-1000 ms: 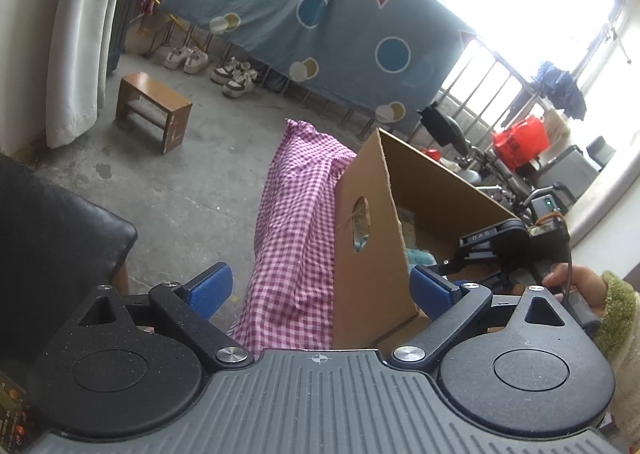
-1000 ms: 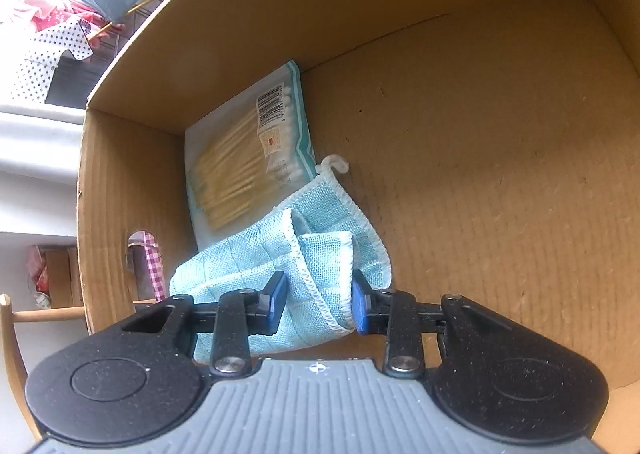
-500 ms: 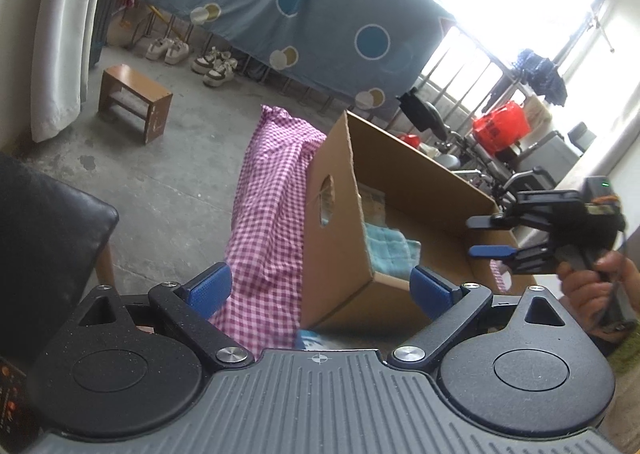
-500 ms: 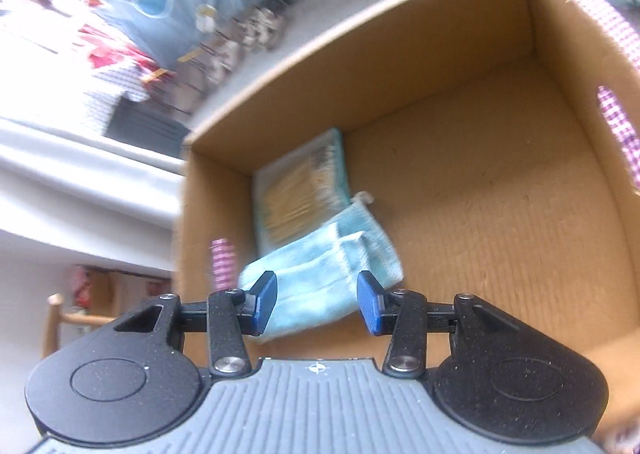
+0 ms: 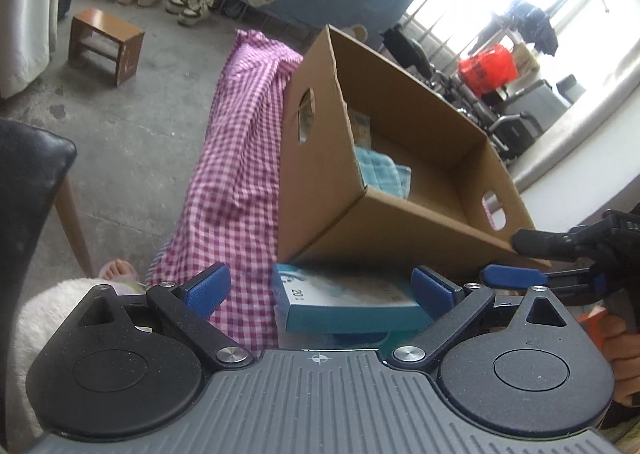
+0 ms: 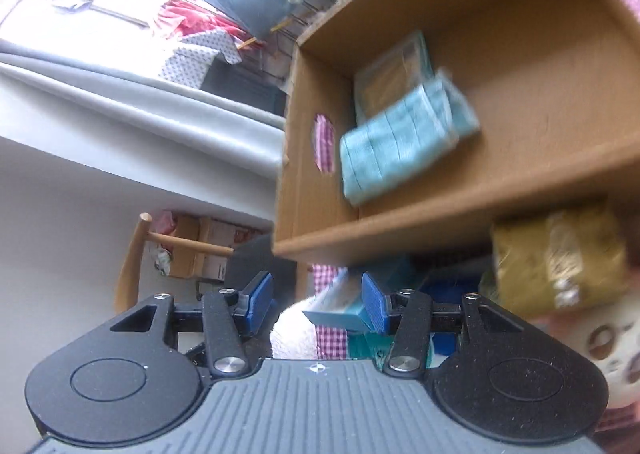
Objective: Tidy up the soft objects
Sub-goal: 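Reach the right gripper to the blue bandage box and grasp it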
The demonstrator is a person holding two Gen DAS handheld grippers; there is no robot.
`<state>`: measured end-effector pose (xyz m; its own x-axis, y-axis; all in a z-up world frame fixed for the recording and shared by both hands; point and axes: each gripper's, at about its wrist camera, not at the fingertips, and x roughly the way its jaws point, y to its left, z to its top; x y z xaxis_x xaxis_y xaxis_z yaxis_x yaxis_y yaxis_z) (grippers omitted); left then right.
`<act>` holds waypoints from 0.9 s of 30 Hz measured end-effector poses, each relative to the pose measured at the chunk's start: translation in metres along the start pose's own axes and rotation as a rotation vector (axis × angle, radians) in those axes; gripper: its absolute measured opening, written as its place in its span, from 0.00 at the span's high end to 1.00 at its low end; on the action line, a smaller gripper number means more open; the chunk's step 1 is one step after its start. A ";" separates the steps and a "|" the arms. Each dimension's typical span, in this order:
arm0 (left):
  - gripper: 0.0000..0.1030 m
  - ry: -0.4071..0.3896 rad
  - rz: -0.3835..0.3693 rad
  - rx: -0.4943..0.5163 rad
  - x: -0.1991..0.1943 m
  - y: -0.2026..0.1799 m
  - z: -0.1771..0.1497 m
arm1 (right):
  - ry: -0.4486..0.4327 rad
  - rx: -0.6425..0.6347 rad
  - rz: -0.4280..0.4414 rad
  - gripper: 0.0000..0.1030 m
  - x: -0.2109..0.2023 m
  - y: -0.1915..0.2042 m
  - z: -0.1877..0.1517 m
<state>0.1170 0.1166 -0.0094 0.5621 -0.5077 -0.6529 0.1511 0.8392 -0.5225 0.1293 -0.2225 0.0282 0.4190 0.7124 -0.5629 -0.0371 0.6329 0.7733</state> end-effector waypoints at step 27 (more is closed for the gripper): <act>0.05 0.112 -0.049 0.078 0.026 -0.012 -0.007 | 0.174 0.058 -0.145 0.51 0.097 -0.017 -0.008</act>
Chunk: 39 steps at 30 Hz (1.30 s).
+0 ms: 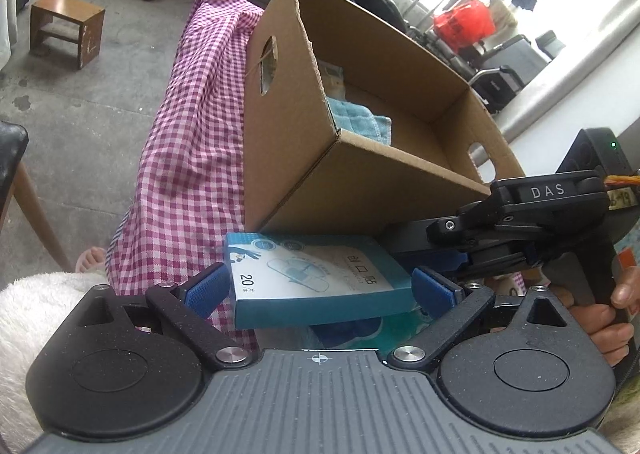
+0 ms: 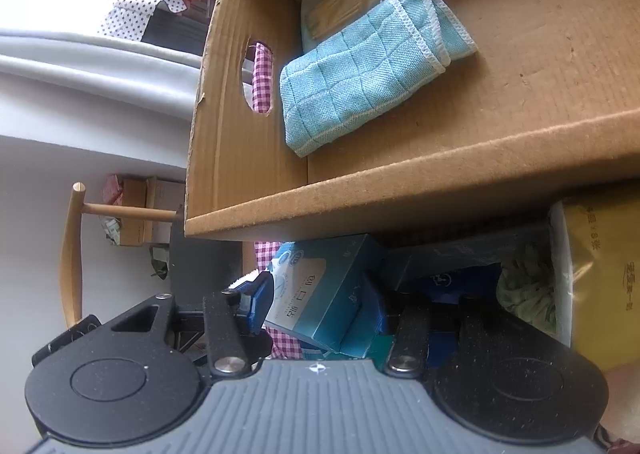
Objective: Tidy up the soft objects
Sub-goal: 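Reach the right gripper to the blue bandage box and grasp it, then carry the blue bandage box into the cardboard box and release it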
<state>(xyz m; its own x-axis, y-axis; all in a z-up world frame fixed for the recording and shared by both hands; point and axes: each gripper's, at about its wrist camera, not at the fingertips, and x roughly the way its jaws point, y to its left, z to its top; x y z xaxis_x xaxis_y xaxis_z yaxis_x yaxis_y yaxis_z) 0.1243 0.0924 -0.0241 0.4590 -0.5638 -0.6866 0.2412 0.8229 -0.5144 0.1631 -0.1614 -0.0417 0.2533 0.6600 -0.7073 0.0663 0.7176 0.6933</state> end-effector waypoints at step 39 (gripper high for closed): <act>0.04 -0.344 0.066 0.301 -0.107 -0.112 0.023 | -0.196 -0.242 0.239 0.59 -0.099 0.060 -0.040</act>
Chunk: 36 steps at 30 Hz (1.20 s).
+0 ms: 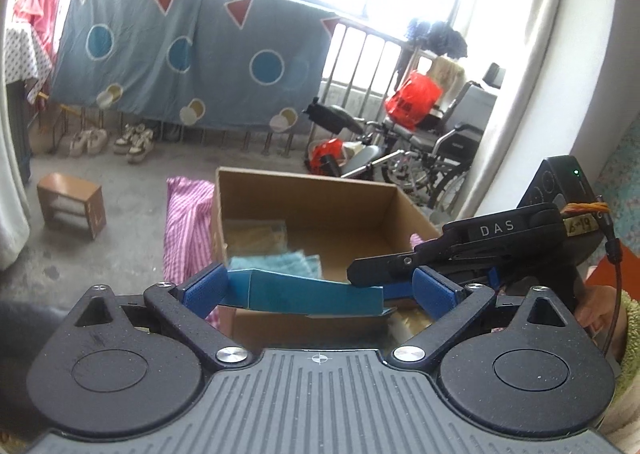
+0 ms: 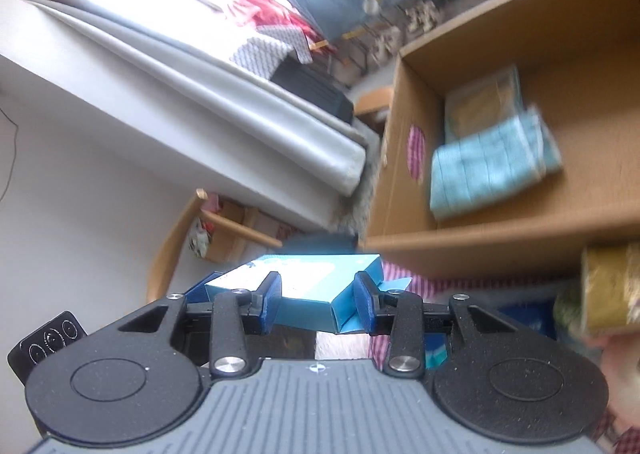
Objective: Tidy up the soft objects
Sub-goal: 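Carry the blue bandage box into the cardboard box and release it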
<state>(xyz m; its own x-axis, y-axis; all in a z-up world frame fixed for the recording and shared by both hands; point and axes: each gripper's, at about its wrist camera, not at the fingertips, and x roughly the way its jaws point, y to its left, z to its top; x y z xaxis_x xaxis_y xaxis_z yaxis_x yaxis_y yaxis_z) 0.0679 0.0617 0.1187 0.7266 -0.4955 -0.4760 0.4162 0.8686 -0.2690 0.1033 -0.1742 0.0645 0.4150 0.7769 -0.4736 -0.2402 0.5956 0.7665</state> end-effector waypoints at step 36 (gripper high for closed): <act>0.06 0.172 -0.040 -0.084 0.097 0.047 -0.009 | 0.222 -0.017 -0.355 0.60 0.064 -0.108 0.115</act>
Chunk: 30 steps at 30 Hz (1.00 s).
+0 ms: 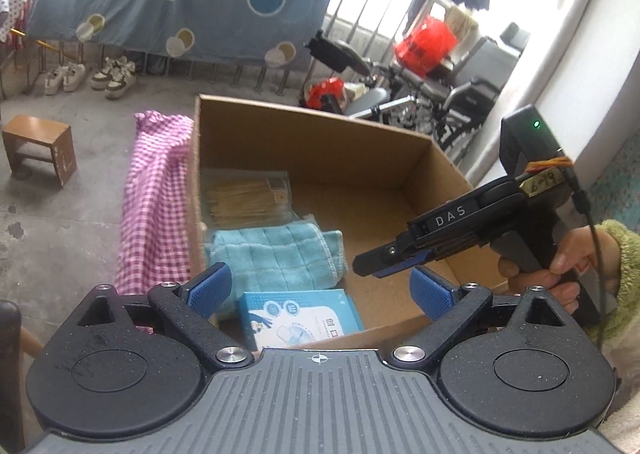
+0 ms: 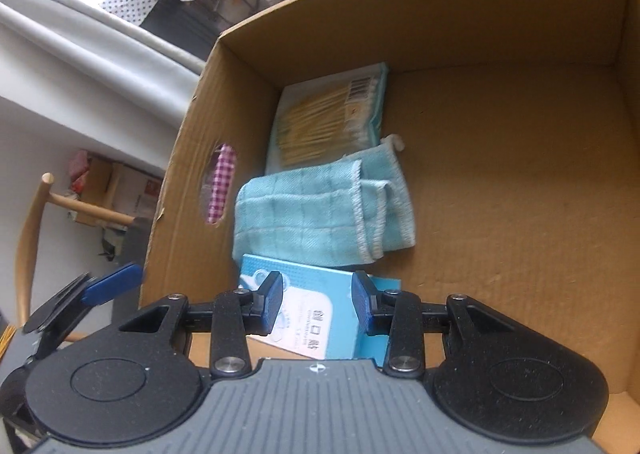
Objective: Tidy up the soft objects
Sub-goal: 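Carry the blue bandage box into the cardboard box and release it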
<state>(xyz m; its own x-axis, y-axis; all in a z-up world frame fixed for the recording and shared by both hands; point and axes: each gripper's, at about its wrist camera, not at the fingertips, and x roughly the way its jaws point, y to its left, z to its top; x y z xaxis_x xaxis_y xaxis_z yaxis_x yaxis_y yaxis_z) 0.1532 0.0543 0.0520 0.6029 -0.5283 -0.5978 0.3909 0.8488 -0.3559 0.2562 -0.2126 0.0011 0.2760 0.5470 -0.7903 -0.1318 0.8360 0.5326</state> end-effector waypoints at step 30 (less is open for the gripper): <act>0.02 -0.068 0.006 -0.170 -0.027 0.060 -0.031 | 0.184 -0.137 -0.229 0.58 0.052 0.049 0.009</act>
<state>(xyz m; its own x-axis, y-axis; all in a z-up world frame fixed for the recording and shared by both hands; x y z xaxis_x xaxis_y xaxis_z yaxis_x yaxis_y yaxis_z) 0.1389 0.1197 0.0243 0.6531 -0.5181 -0.5523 0.2674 0.8401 -0.4719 0.2727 -0.1435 -0.0114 0.1379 0.3322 -0.9331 -0.2170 0.9293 0.2988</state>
